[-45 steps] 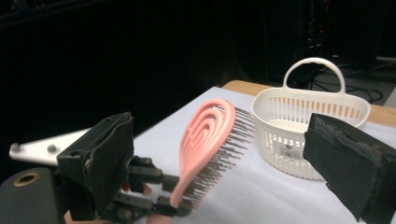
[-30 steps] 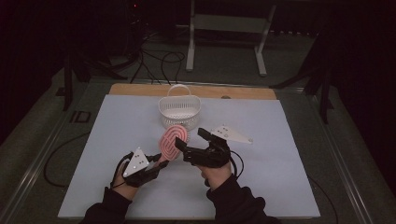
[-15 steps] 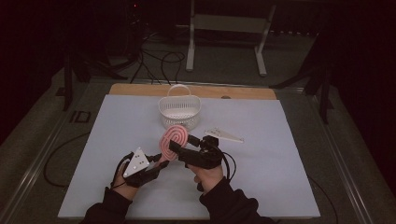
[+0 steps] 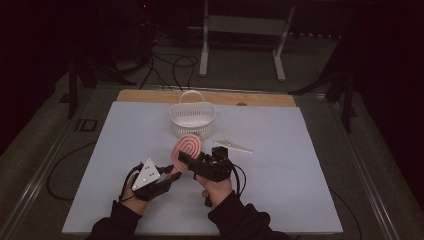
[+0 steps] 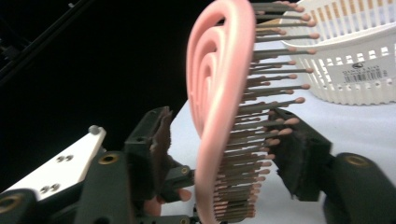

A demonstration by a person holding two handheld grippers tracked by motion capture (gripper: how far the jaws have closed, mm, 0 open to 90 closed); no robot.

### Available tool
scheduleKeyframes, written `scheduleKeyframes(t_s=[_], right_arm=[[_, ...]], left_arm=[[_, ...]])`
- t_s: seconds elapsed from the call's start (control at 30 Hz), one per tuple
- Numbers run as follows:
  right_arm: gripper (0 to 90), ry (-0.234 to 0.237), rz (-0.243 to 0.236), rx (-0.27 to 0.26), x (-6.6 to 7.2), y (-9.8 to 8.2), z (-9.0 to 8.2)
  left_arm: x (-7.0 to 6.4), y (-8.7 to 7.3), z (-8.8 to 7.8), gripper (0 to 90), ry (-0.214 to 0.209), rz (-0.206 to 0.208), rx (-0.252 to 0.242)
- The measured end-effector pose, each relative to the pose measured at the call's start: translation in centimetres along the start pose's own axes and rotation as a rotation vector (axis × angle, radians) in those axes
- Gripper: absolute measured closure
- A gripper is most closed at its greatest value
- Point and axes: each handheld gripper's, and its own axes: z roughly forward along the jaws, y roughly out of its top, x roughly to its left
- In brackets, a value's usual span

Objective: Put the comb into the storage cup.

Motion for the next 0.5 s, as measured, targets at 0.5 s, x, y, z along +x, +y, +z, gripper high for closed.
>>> scheduleKeyframes(t_s=[0.5], right_arm=[[62.8,-0.004,-0.007,0.021,-0.41,-0.08,0.57]], left_arm=[[0.08,-0.01,0.12,70.9,-0.013,-0.014,0.013]])
